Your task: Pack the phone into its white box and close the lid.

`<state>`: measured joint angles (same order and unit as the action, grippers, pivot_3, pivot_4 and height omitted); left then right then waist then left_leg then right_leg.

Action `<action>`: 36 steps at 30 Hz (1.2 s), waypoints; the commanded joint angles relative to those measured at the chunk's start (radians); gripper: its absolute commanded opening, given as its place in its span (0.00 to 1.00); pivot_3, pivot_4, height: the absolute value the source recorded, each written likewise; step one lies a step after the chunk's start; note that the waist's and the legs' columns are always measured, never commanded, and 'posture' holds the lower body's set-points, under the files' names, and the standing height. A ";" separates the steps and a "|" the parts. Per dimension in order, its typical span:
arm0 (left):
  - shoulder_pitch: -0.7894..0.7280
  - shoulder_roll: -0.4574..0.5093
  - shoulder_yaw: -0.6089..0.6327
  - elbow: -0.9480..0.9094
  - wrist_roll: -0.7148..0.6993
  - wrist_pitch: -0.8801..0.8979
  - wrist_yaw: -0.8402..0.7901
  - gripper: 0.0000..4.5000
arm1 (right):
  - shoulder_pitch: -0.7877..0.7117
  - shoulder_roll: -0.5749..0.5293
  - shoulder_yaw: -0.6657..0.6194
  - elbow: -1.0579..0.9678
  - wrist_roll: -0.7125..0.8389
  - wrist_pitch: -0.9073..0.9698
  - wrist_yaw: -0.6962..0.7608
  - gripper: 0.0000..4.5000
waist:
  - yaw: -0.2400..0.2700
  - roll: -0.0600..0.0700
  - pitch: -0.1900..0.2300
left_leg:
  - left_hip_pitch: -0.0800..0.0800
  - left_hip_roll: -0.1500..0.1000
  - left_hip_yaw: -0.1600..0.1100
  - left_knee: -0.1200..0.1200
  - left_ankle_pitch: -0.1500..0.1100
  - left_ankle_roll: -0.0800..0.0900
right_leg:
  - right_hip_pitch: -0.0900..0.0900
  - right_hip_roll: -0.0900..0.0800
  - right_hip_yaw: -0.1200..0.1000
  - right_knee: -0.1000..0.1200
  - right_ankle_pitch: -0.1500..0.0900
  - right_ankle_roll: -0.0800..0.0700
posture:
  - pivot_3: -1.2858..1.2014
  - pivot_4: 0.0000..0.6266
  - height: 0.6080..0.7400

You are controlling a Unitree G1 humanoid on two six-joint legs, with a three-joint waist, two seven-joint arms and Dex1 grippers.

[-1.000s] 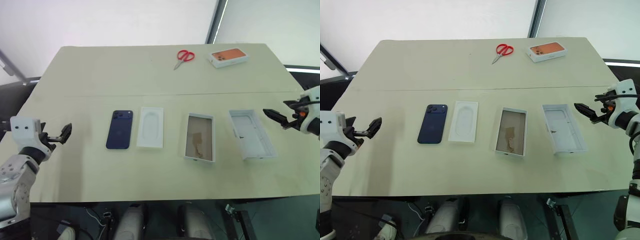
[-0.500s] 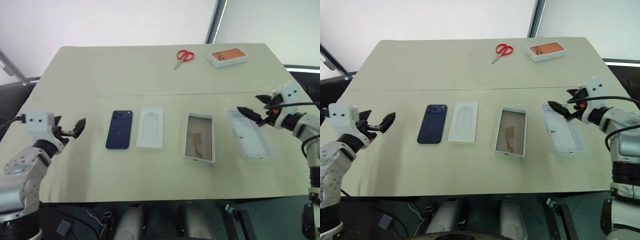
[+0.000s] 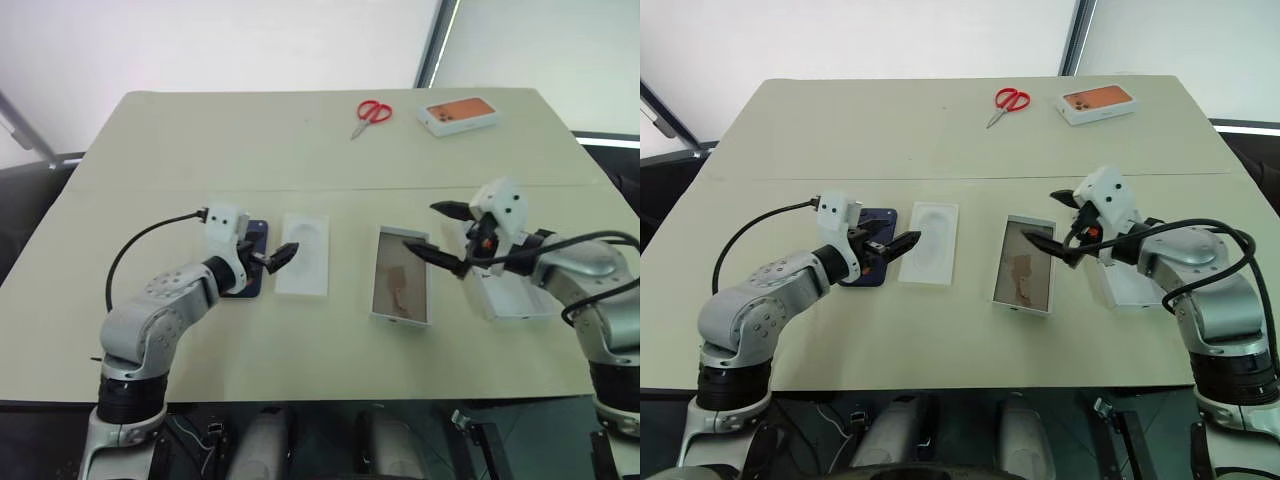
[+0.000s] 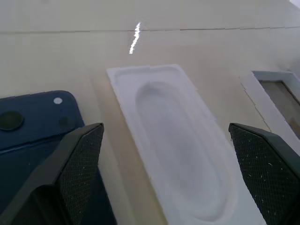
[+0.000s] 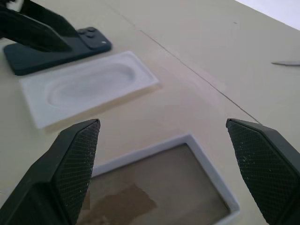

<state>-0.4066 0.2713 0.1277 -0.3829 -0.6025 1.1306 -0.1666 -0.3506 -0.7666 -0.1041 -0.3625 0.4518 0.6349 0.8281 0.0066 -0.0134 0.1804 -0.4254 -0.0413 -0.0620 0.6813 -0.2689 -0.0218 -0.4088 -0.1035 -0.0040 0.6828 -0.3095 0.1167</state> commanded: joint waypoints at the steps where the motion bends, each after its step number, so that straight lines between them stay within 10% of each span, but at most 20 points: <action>1: -0.043 -0.058 0.039 -0.016 -0.039 0.122 0.066 0.99 | -0.002 0.003 -0.001 -0.058 0.025 0.006 -0.003 1.00 | 0.000 0.000 0.000 | 0.000 0.000 0.000 0.000 0.000 0.000 | 0.000 0.000 0.000 0.000 0.000 0.000 | 0.52 0.24 0.68; 14: -0.132 -0.191 0.127 0.064 0.003 0.366 0.152 0.99 | 0.046 0.009 0.000 -0.096 0.034 0.004 -0.032 1.00 | 0.004 0.000 0.000 | 0.000 0.000 0.000 0.000 0.003 -0.005 | 0.000 0.000 0.000 0.000 0.000 0.000 | 0.52 0.24 0.68; 17: -0.156 -0.228 0.169 0.081 -0.001 0.397 0.148 0.81 | 0.060 0.009 0.001 -0.105 0.031 0.001 -0.042 1.00 | 0.006 0.000 0.000 | 0.000 0.000 0.000 0.000 0.003 -0.005 | 0.001 0.000 0.000 0.000 0.000 0.000 | 0.52 0.24 0.68; 24: -0.173 -0.269 0.248 0.085 0.007 0.428 0.146 0.01 | 0.075 0.007 0.009 -0.115 0.026 -0.003 -0.053 1.00 | 0.005 -0.001 0.000 | 0.000 0.000 0.000 0.000 0.003 -0.005 | 0.000 0.000 0.000 0.000 0.000 0.000 | 0.52 0.24 0.68; 36: -0.237 -0.358 0.427 0.079 -0.133 0.484 0.043 0.01 | 0.062 -0.062 -0.059 0.027 -0.038 -0.069 -0.038 1.00 | 0.008 -0.001 0.000 | 0.000 -0.001 0.000 0.001 0.003 -0.006 | 0.001 0.000 0.000 0.000 0.000 0.000 | 0.52 0.24 0.68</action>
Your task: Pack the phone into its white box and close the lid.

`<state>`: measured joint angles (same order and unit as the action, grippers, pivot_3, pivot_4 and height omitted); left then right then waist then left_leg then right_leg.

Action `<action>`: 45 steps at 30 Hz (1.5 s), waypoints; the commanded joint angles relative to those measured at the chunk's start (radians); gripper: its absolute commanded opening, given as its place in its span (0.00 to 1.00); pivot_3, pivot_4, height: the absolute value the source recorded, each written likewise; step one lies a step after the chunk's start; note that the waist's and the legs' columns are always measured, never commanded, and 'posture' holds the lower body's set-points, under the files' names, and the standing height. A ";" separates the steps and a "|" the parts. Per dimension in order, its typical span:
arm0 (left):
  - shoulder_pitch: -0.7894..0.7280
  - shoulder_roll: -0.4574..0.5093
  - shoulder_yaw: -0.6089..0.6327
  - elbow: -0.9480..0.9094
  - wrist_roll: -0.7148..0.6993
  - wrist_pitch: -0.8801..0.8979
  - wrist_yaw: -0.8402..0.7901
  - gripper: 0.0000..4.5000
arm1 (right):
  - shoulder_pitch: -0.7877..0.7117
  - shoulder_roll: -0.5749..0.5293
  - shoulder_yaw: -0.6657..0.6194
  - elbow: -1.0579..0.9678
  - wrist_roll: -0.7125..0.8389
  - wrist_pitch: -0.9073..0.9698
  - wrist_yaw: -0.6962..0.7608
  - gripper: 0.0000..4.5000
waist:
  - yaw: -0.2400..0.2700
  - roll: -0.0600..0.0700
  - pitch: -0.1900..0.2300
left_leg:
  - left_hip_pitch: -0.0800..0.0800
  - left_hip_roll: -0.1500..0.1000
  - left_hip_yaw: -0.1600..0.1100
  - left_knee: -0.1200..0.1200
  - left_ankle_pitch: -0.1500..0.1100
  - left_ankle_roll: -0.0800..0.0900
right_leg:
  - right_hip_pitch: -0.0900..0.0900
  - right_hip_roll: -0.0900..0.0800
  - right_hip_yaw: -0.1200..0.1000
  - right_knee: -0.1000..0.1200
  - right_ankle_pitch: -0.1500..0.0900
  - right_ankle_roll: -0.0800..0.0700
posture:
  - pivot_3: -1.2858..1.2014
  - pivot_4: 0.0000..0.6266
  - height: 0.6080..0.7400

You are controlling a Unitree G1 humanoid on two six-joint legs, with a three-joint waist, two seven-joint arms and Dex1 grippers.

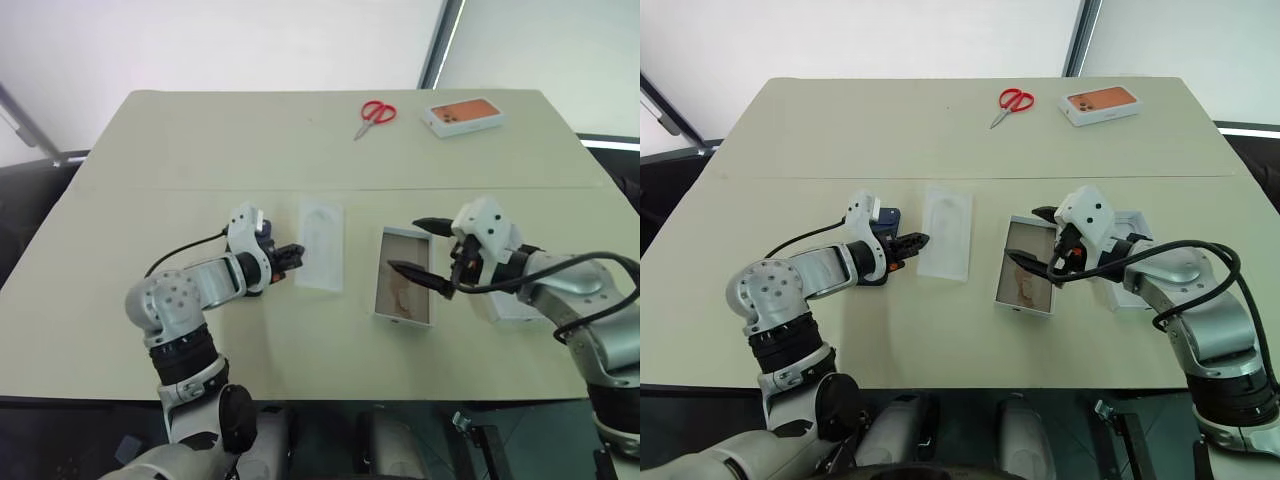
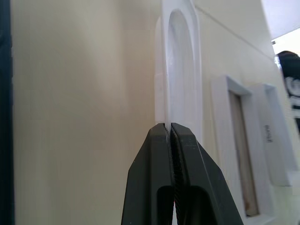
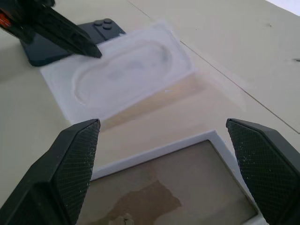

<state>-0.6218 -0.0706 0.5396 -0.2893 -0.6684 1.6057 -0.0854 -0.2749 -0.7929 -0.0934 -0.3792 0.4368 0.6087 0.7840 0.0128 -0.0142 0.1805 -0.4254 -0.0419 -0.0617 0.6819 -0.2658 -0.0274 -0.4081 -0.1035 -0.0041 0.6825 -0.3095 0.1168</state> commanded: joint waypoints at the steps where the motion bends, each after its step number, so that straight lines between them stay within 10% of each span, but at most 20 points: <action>1: -0.024 -0.018 0.014 -0.008 -0.075 0.009 -0.042 0.01 | -0.016 -0.043 -0.076 0.058 -0.027 -0.051 0.007 1.00 | 0.002 0.000 0.000 | 0.000 0.000 0.000 0.000 0.000 0.000 | 0.000 0.000 0.000 0.000 0.000 0.000 | 0.52 0.24 0.68; 11: -0.074 -0.183 -0.141 0.153 -0.080 0.009 0.003 0.01 | 0.015 -0.090 -0.128 0.114 -0.063 -0.108 0.029 1.00 | -0.003 0.000 0.000 | 0.000 0.000 0.000 0.000 0.000 0.000 | 0.000 0.000 0.000 0.000 0.000 0.000 | 0.52 0.24 0.68; 37: -0.147 -0.244 -0.191 0.304 -0.120 -0.072 0.077 0.01 | 0.067 -0.081 -0.084 0.029 -0.061 -0.063 0.057 1.00 | 0.000 -0.001 0.000 | 0.000 0.000 0.000 0.000 0.000 0.000 | 0.000 0.000 0.000 0.000 0.000 0.000 | 0.52 0.24 0.68; 45: -0.117 -0.176 -0.270 0.242 -0.185 -0.045 0.011 0.77 | 0.061 -0.075 -0.072 0.029 -0.064 -0.062 0.054 1.00 | -0.001 -0.001 0.000 | 0.000 0.000 0.000 0.000 0.000 -0.001 | 0.000 0.000 0.000 0.000 0.000 0.000 | 0.52 0.24 0.68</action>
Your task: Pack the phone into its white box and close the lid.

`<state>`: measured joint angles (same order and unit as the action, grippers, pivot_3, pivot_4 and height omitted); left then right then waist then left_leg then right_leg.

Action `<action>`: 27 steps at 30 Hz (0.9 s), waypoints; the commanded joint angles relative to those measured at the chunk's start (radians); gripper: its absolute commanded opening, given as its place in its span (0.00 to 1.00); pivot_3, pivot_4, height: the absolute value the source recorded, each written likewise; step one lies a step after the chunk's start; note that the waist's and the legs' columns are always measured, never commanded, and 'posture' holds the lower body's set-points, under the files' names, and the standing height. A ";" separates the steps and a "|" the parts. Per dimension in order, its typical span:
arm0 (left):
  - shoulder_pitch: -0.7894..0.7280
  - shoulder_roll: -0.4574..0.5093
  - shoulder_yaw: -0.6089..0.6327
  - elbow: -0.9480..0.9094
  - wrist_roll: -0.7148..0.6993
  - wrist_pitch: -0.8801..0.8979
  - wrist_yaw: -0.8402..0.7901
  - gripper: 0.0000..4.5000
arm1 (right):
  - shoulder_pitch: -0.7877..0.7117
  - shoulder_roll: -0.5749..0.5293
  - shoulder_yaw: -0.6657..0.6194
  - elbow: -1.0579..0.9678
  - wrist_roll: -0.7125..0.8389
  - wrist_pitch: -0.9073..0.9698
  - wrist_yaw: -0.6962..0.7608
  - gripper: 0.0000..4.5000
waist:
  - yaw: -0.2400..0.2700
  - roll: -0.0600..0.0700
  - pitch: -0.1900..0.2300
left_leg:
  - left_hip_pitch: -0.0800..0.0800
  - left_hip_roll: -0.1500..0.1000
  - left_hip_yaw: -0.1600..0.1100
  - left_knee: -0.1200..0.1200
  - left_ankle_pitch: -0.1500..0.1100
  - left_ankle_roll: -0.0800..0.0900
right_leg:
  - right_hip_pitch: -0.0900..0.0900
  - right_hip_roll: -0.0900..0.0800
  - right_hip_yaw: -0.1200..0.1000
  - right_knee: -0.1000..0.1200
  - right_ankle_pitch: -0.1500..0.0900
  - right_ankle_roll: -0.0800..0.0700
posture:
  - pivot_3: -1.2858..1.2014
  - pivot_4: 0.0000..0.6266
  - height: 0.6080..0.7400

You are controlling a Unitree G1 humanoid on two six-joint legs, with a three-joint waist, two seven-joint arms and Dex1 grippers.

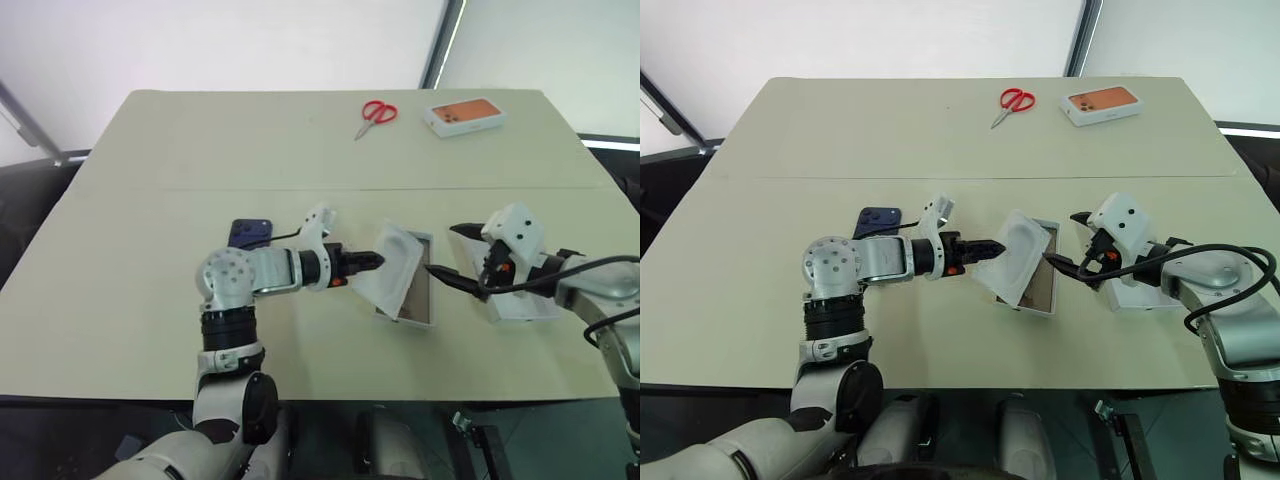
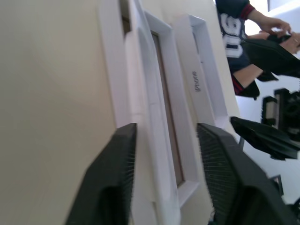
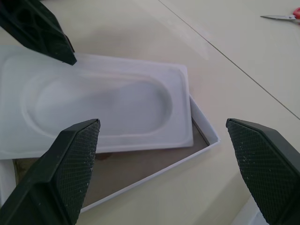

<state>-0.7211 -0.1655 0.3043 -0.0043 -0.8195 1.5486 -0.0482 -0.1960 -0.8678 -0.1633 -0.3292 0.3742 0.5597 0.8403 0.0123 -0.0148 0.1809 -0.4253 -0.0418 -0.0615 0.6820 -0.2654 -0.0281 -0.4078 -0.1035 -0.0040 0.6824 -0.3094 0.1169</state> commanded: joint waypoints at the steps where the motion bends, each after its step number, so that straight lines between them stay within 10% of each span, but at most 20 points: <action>1: -0.011 -0.067 -0.036 -0.050 -0.037 0.013 -0.033 0.86 | -0.024 0.003 0.004 -0.020 -0.002 -0.012 -0.005 1.00 | 0.000 0.000 0.000 | 0.000 0.000 0.000 0.000 0.000 0.000 | 0.000 0.000 0.000 0.000 0.000 0.000 | 0.52 0.24 0.68; 6: 0.003 0.026 0.039 -0.106 -0.073 0.008 -0.070 0.88 | -0.054 0.024 0.059 -0.045 0.010 0.028 -0.009 0.83 | -0.004 0.000 0.000 | 0.000 0.000 0.000 0.000 0.000 0.000 | 0.000 0.000 0.000 0.000 0.000 0.000 | 0.52 0.24 0.68; 13: 0.109 0.279 -0.015 -0.239 -0.027 -0.117 -0.177 0.88 | -0.103 0.047 0.181 -0.064 -0.060 0.119 -0.077 0.03 | -0.009 0.001 0.000 | 0.000 0.001 0.000 -0.001 0.000 -0.001 | -0.001 0.000 0.000 0.000 0.000 0.000 | 0.52 0.24 0.68; 27: 0.433 0.722 -0.353 -0.404 0.270 -0.702 -0.566 0.88 | -0.224 0.097 0.410 0.116 -0.353 0.080 -0.214 0.01 | -0.011 0.002 -0.001 | 0.001 0.000 0.000 -0.003 0.000 -0.001 | -0.001 -0.001 0.001 -0.001 0.000 -0.001 | 0.52 0.24 0.68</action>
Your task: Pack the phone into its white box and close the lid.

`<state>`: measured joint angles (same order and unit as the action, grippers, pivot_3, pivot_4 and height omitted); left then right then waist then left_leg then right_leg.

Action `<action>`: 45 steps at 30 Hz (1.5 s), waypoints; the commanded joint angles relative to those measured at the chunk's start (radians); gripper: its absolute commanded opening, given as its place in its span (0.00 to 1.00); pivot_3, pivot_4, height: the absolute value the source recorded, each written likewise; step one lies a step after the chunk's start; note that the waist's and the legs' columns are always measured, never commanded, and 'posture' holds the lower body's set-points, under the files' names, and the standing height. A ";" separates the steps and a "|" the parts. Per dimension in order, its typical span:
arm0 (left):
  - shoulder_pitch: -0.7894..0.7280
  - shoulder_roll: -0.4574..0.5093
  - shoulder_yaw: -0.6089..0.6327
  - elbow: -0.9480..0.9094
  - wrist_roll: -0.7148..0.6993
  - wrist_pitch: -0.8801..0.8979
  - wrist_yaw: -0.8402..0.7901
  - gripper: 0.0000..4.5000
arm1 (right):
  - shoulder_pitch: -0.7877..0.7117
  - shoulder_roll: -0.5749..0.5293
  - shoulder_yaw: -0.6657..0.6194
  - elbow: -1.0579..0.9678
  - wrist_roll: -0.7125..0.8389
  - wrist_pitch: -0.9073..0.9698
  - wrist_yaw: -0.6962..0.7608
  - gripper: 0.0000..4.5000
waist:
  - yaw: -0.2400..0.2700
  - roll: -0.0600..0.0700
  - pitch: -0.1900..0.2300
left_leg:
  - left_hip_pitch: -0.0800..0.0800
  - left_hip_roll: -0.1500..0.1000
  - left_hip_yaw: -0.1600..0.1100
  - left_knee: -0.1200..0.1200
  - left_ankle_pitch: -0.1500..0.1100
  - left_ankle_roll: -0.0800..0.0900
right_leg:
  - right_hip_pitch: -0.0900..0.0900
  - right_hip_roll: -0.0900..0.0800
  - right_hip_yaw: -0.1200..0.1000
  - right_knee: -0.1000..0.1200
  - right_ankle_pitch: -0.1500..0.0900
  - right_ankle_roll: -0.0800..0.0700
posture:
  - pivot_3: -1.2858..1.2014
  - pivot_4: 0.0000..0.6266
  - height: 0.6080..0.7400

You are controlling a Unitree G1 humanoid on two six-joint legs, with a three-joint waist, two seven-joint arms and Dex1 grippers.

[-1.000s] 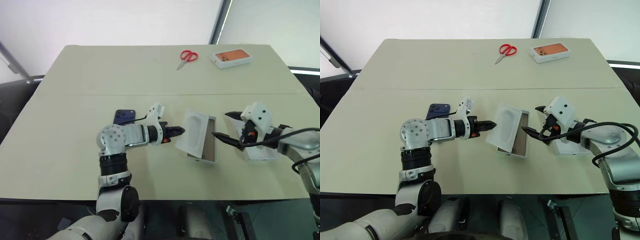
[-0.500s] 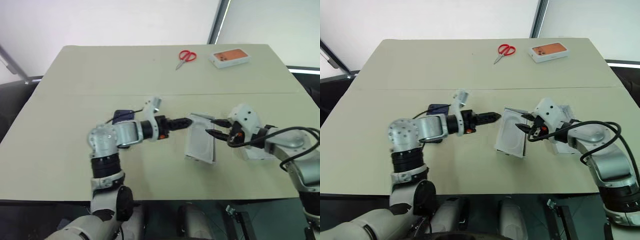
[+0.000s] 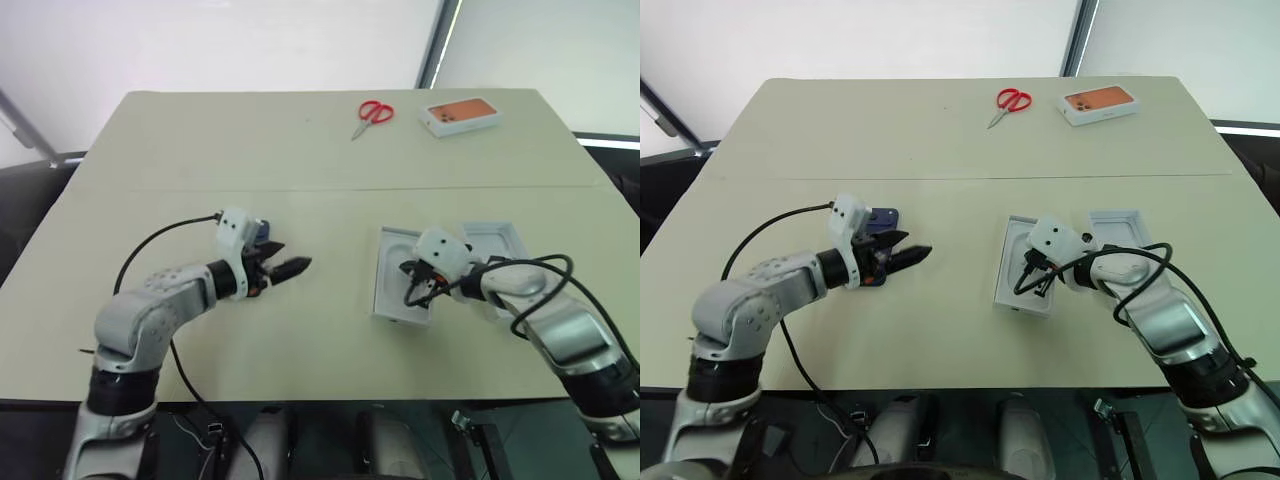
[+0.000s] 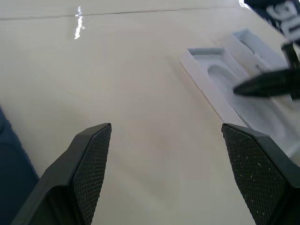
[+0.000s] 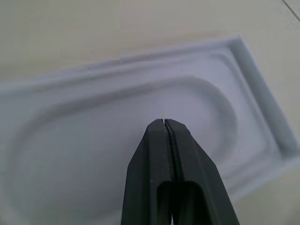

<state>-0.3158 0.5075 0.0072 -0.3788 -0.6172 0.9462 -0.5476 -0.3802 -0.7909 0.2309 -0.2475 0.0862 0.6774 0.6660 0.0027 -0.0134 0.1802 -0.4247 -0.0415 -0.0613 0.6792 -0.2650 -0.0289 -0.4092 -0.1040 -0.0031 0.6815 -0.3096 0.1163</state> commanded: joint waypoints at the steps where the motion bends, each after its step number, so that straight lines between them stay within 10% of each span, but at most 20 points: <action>1: 0.041 0.070 -0.077 -0.025 0.092 -0.128 -0.081 0.88 | -0.055 0.031 0.026 0.061 -0.092 -0.046 -0.055 0.01 | -0.001 0.000 0.000 | 0.000 0.000 0.000 0.000 0.000 0.000 | 0.000 0.000 0.000 0.000 0.000 0.000 | 0.52 0.24 0.68; 16: 0.080 0.041 -0.043 -0.036 0.079 -0.147 -0.076 0.88 | -0.094 0.100 0.026 0.159 -0.207 -0.208 -0.068 0.01 | 0.000 0.000 0.000 | 0.000 0.000 0.000 0.000 -0.001 0.003 | 0.000 0.001 0.000 0.001 0.000 0.000 | 0.52 0.24 0.68; 31: 0.094 0.045 0.091 0.004 0.047 -0.130 -0.036 0.88 | 0.077 -0.090 0.024 -0.102 -0.092 -0.251 0.281 0.01 | 0.002 0.000 0.000 | 0.000 0.000 -0.001 0.001 -0.003 0.006 | 0.000 0.001 -0.001 0.001 0.000 0.000 | 0.52 0.24 0.68; 45: 0.019 -0.057 0.550 0.119 -0.164 0.236 0.387 1.00 | -0.163 0.236 0.056 -0.086 -0.048 -0.148 0.132 0.00 | -0.013 -0.001 -0.001 | 0.000 0.001 -0.003 0.001 -0.001 0.002 | 0.000 0.001 -0.001 0.002 0.000 0.000 | 0.52 0.24 0.68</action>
<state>-0.2727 0.4566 0.5083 -0.2772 -0.7687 1.1253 -0.2309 -0.5271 -0.5812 0.2346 -0.3079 0.0495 0.5251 0.8100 -0.0100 -0.0147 0.1796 -0.4245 -0.0407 -0.0639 0.6801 -0.2660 -0.0272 -0.4089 -0.1029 -0.0045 0.6835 -0.3095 0.1167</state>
